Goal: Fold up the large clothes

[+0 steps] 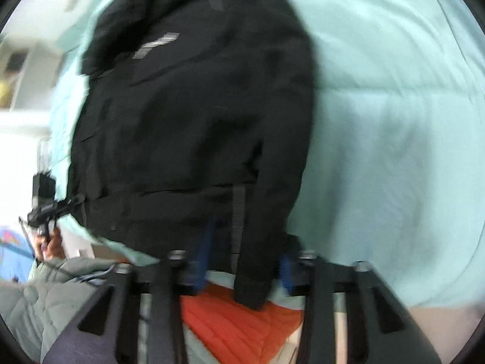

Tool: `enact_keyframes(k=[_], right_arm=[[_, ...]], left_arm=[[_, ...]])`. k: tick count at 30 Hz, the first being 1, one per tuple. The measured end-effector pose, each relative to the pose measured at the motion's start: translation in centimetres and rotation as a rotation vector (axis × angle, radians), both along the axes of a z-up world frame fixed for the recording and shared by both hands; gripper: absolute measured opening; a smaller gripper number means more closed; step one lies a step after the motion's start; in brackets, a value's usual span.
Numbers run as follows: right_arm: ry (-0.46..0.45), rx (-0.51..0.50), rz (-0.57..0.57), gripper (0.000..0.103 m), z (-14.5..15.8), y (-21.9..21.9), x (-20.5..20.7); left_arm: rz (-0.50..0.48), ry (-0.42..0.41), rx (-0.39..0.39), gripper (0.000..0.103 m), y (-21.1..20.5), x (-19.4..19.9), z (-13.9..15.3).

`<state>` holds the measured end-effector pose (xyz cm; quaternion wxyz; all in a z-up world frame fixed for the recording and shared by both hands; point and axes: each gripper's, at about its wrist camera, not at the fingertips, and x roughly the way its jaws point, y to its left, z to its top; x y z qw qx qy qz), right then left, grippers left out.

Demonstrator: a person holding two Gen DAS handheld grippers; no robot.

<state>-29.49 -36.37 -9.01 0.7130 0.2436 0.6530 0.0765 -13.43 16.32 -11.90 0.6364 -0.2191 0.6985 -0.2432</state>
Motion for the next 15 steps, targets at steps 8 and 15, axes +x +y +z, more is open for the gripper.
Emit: enact_keyframes(k=[8,15], right_arm=[[0.080,0.004,-0.003,0.035,-3.4,-0.3,1.1],[-0.057,-0.021,-0.104,0.017,1.7,-2.1,1.9]], left_arm=[[-0.019,0.056,0.005,0.020,-0.8,1.4,-0.7],[0.111,-0.092,-0.099,0.015,-0.4,2.8,4.0]])
